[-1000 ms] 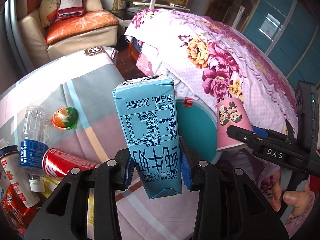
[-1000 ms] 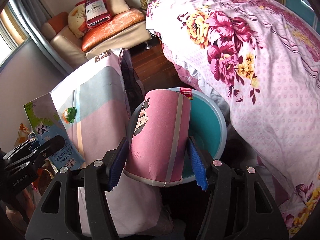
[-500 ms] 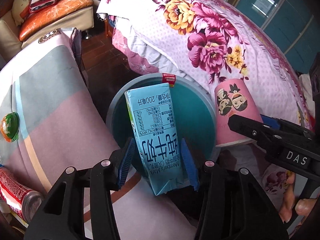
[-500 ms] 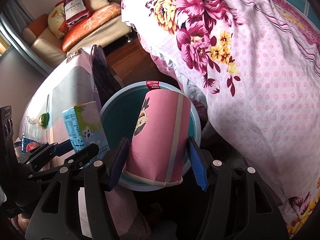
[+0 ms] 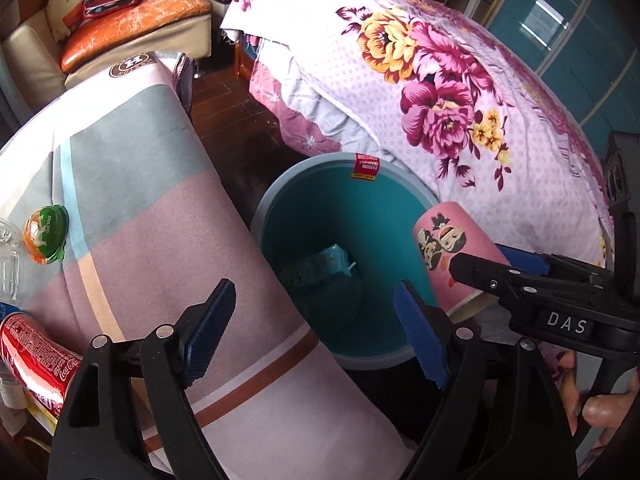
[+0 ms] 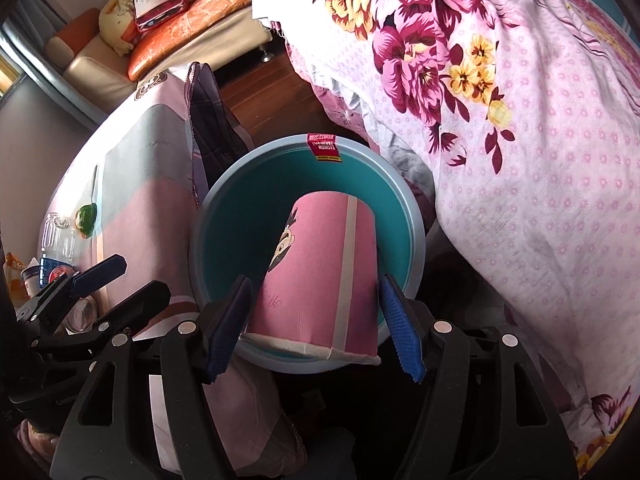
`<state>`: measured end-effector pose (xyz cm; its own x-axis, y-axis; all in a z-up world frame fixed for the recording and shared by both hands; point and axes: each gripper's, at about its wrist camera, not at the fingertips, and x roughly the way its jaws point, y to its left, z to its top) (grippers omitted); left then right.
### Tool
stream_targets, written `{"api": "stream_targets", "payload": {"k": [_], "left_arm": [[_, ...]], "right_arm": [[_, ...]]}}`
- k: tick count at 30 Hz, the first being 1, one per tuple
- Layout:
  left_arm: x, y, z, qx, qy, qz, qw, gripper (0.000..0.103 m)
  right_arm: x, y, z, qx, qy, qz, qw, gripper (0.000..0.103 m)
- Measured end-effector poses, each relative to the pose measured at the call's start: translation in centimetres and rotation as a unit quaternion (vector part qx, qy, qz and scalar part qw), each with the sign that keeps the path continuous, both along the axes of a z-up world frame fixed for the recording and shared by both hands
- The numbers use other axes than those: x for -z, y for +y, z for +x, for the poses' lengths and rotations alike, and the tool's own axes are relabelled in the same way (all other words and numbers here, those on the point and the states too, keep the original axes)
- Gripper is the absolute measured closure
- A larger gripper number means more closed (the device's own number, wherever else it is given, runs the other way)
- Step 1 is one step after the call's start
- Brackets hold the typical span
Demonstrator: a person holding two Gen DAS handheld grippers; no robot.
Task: Collect trash
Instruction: 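Carry cup and carton over teal bin and open both grippers to drop them, then reach right gripper to red Coke can while left gripper reaches white yogurt cup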
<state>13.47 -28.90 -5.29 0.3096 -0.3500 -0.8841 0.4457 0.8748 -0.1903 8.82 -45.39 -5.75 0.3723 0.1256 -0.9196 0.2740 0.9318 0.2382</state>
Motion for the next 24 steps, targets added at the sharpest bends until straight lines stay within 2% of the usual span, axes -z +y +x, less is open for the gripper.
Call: {"api": "stream_targets", "payload": {"k": [10,24], "left_arm": [[-1.6,2.5,-1.1,-0.014,-0.009,-0.013,0.9998,0.015],[-3.7,9.3,-2.7,-0.062,-0.023,-0.035,0.9972,0.013]], "right_arm": [[-1.2,1.0,-0.7,-0.003,-0.005,-0.017,1.0,0.03],[-4.0,5.5,-1.3,-0.042,-0.018,-0.041,0.998,0.027]]}}
